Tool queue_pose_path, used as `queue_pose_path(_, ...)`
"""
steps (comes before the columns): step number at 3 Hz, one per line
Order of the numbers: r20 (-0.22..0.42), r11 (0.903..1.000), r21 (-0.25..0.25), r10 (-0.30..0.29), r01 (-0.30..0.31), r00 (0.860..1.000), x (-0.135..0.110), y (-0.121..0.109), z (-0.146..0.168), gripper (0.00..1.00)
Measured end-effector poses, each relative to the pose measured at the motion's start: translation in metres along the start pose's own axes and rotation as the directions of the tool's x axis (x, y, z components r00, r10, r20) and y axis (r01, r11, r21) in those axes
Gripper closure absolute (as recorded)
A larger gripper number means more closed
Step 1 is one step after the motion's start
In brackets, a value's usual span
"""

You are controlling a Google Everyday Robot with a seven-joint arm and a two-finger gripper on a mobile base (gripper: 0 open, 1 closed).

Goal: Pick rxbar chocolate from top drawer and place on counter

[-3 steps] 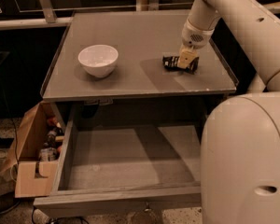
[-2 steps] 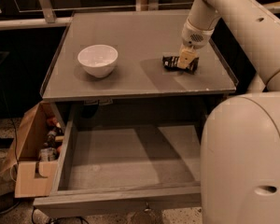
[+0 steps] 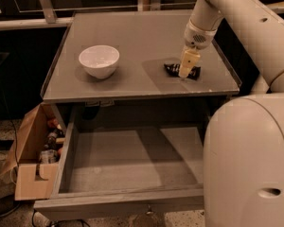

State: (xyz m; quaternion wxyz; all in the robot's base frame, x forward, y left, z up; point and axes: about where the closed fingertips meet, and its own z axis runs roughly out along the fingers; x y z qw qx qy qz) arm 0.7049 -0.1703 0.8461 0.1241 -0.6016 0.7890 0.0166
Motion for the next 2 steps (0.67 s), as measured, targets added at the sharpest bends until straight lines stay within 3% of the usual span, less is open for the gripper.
queue_pose_path(1,0.000,1.0000,0.000,0.000,0.000,1.000,0.0000,0.0000,0.0000,0.00)
queue_pose_path(2,0.000,1.0000,0.000,0.000,0.000,1.000,0.0000,0.0000,0.0000,0.00)
